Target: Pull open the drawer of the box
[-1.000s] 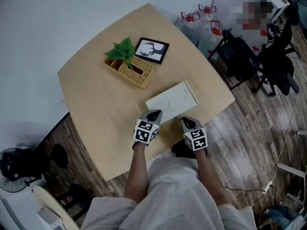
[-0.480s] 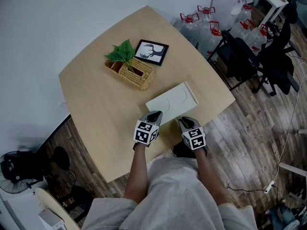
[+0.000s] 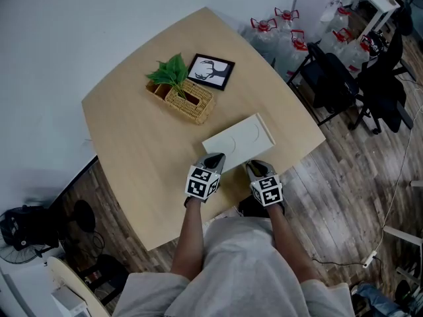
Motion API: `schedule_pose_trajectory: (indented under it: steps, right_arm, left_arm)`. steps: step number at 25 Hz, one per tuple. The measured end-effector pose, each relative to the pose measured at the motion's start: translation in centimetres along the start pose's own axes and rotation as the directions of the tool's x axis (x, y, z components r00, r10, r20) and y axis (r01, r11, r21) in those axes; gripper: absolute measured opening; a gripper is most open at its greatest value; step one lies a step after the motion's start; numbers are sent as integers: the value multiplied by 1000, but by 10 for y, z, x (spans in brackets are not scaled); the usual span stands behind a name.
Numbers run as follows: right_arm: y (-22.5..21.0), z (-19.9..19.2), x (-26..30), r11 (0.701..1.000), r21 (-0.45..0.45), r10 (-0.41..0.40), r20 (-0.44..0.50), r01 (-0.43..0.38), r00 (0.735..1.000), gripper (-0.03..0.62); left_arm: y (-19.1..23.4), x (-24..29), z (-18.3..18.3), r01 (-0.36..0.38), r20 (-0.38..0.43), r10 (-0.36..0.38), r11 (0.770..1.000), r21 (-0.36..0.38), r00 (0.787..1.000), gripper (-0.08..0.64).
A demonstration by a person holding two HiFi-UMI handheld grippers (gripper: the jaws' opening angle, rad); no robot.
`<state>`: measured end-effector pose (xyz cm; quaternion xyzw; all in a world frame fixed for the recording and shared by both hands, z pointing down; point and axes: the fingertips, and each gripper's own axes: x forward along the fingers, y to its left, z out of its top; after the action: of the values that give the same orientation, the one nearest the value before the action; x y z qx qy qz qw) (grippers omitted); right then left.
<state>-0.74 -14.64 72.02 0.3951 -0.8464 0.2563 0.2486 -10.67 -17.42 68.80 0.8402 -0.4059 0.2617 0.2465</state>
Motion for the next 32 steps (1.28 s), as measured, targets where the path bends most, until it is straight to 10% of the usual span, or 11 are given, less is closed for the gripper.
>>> schedule_pose_trajectory:
  steps: [32]
  right_arm:
    - [-2,-4,7,999,-14,-40,-37,39,999,74]
  left_arm:
    - [-1,0,-1,-5,5,5,1000,-6,1000,54]
